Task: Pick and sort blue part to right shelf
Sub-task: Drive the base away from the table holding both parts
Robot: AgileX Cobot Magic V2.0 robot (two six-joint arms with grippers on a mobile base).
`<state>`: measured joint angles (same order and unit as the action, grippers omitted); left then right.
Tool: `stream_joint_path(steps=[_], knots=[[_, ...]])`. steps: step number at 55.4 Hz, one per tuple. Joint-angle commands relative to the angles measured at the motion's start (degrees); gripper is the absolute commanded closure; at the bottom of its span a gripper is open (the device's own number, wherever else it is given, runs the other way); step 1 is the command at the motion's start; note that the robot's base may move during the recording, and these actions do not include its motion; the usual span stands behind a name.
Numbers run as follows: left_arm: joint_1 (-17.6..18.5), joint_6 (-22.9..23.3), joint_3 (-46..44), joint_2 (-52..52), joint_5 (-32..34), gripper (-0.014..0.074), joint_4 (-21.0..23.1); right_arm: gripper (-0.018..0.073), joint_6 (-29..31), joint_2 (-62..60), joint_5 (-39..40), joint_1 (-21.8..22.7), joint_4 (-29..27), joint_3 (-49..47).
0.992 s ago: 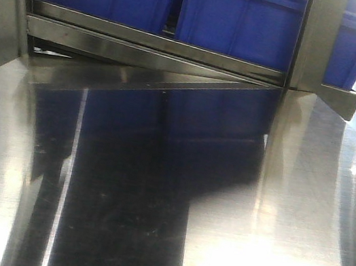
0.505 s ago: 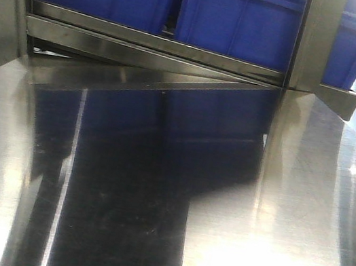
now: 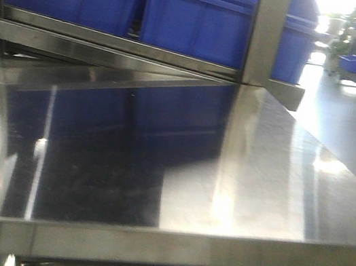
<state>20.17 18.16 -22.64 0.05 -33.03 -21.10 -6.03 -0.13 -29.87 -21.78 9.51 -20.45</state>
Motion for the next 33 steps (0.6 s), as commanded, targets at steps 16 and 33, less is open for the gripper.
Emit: stream_joint_path(steps=[16, 33], knots=[[0.4, 0.5, -1.4, -0.6, 4.7, 0.0296, -0.9, 0.0402, 0.5, 1.2, 5.6, 0.0, 1.2, -1.5], [0.4, 0.5, -1.4, -0.6, 4.7, 0.0296, -0.9, 0.0402, 0.5, 1.2, 5.3, 0.0, 1.2, -1.5]])
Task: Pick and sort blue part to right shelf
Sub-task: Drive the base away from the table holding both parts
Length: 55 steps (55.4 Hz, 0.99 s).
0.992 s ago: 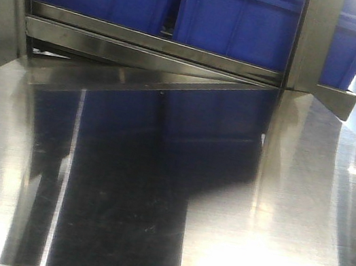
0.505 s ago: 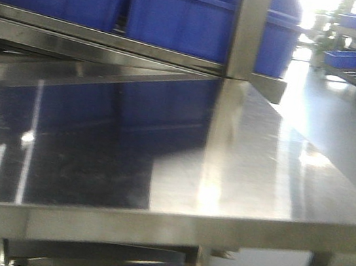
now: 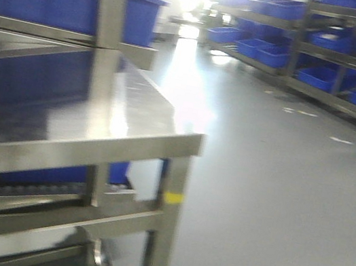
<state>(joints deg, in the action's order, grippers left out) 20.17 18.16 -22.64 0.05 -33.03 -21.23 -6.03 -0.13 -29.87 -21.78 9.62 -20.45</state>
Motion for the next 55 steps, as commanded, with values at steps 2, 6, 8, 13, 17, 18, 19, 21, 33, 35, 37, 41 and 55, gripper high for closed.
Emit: stream_joint_path(steps=[2, 6, 8, 13, 17, 18, 19, 21, 33, 35, 37, 41, 55], knots=[[0.4, 0.5, -1.4, -0.6, 4.7, 0.0296, -0.8, 0.0402, 0.5, 1.2, 5.2, 0.0, 1.1, -1.5], [0.4, 0.5, -1.4, -0.6, 4.7, 0.0296, -0.8, 0.0402, 0.5, 1.2, 5.1, 0.0, 1.1, -1.5], [0.4, 0.5, -1.4, -0.6, 4.7, 0.0296, -0.8, 0.0402, 0.5, 1.2, 5.1, 0.0, 1.1, -1.5], [0.4, 0.5, -1.4, -0.6, 4.7, 0.0296, -0.8, 0.0402, 0.5, 1.2, 5.1, 0.0, 1.1, -1.5], [0.4, 0.5, -1.4, -0.6, 4.7, 0.0296, -0.8, 0.0402, 0.5, 1.2, 5.1, 0.0, 1.1, -1.5], [0.4, 0.5, -1.4, -0.6, 4.7, 0.0296, -0.8, 0.0402, 0.5, 1.2, 5.1, 0.0, 1.1, -1.5], [0.4, 0.5, -1.4, -0.6, 4.7, 0.0296, -0.8, 0.0402, 0.5, 1.2, 5.1, 0.0, 1.1, -1.5], [0.4, 0.5, -1.4, -0.6, 4.7, 0.0296, -0.8, 0.0402, 0.5, 1.2, 5.1, 0.0, 1.1, -1.5], [0.4, 0.5, -1.4, -0.6, 4.7, 0.0296, -0.8, 0.0402, 0.5, 1.2, 5.1, 0.0, 1.1, -1.5], [0.4, 0.5, -1.4, -0.6, 4.7, 0.0296, -0.8, 0.0402, 0.5, 1.2, 5.1, 0.0, 1.1, -1.5], [0.4, 0.5, -1.4, -0.6, 4.7, 0.0296, -0.8, 0.0402, 0.5, 1.2, 5.1, 0.0, 1.1, -1.5], [0.4, 0.5, -1.4, -0.6, 4.7, 0.0296, -0.8, 0.0402, 0.5, 1.2, 5.1, 0.0, 1.1, -1.5], [0.4, 0.5, -1.4, -0.6, 4.7, 0.0296, -0.8, 0.0402, 0.5, 1.2, 5.1, 0.0, 1.1, -1.5]])
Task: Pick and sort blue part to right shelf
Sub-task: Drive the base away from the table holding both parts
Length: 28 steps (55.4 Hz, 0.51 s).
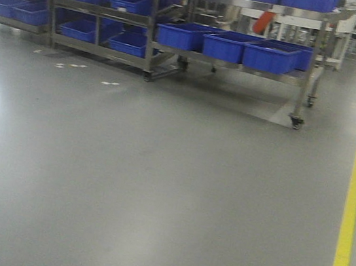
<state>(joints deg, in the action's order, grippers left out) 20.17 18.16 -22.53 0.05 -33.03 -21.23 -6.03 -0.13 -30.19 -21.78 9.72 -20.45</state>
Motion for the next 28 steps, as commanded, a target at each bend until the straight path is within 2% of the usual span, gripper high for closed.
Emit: stream_joint_path(steps=[1, 28], knots=[[0.4, 0.5, -1.6, -0.6, 4.7, 0.0296, -0.8, 0.0402, 0.5, 1.2, 5.4, 0.0, 1.0, -1.5], [0.4, 0.5, -1.6, -0.6, 4.7, 0.0296, -0.8, 0.0402, 0.5, 1.2, 5.4, 0.0, 1.0, -1.5]])
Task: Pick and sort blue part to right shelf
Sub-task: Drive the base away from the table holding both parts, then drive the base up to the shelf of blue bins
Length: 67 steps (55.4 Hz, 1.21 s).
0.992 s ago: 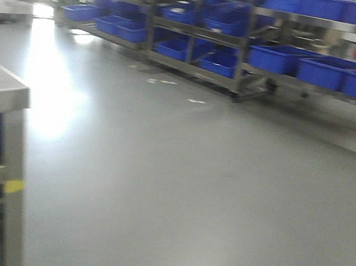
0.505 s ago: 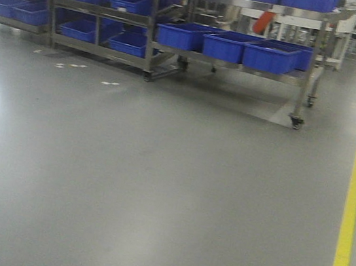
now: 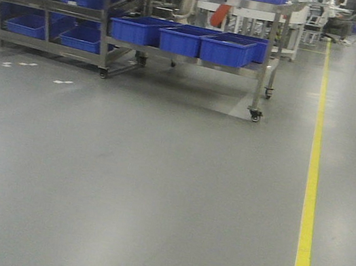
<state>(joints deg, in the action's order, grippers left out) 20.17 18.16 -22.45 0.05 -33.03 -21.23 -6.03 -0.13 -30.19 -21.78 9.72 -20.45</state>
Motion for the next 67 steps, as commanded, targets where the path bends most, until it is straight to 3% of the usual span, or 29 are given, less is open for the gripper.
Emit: stream_joint_path(steps=[1, 67], knots=[[0.4, 0.5, -1.6, -0.6, 4.7, 0.0296, -0.8, 0.0402, 0.5, 1.2, 5.4, 0.0, 1.0, -1.5], [0.4, 0.5, -1.6, -0.6, 4.7, 0.0296, -0.8, 0.0402, 0.5, 1.2, 5.0, 0.0, 1.0, -1.5]])
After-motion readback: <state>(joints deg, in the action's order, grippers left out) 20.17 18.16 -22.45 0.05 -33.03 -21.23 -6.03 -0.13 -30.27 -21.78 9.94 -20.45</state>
